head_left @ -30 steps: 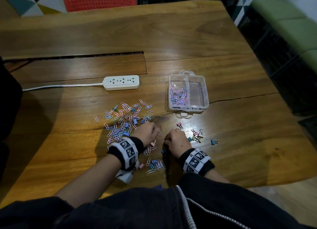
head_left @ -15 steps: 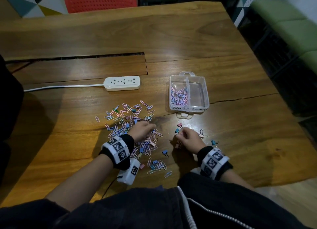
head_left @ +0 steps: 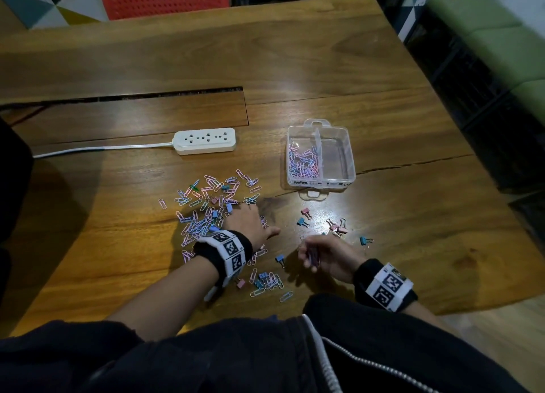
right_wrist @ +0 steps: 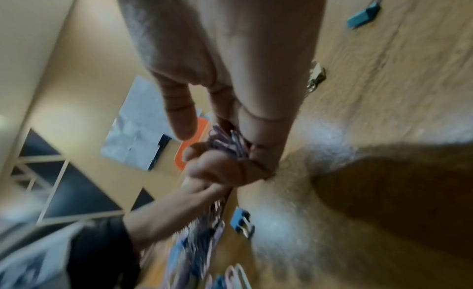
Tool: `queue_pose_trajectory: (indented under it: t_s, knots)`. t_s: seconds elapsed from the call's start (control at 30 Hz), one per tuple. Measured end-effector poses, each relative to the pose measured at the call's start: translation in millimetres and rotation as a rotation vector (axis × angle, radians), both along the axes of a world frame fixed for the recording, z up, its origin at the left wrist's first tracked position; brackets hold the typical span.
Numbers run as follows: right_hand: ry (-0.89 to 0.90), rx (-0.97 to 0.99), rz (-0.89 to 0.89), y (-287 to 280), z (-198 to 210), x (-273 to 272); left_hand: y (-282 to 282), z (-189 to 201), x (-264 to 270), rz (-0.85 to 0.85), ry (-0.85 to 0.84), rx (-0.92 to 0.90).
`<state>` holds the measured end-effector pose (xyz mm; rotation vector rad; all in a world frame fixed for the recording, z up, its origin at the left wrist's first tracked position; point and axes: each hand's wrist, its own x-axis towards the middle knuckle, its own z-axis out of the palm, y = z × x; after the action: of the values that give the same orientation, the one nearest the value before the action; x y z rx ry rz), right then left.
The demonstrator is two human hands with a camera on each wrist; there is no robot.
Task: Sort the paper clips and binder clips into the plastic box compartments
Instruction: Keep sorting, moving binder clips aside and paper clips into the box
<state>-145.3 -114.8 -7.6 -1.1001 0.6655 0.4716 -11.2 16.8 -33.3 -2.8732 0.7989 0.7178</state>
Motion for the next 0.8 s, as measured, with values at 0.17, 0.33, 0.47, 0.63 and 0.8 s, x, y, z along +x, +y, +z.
queue_pose_trajectory:
  t_s: [0.17,0.33,0.47,0.63,0.8]
  knots:
    - [-0.136,-0.476,0.464,22.6,-8.1,-9.4,-5.6,-3.2,-16.4,-0.200,-0.049,-0.004]
    - [-0.252,-1.023,0.881,42.2,-27.3,-15.0,-3.5,-0.9,-20.1,-0.366,0.018,0.006]
    - [-0.315,-1.061,1.001,40.4,-36.7,-10.2,0.4,8.2,-10.5,-0.118,0.255,-0.302]
    - [-0.394,-1.113,0.912,33.1,-37.8,-10.0,-0.4,20.5,4.0,0.409,0.727,-0.665]
    - [-0.421,-1.241,0.974,31.9,-42.9,-8.2,-6.6,29.4,16.1,0.751,1.135,-0.859]
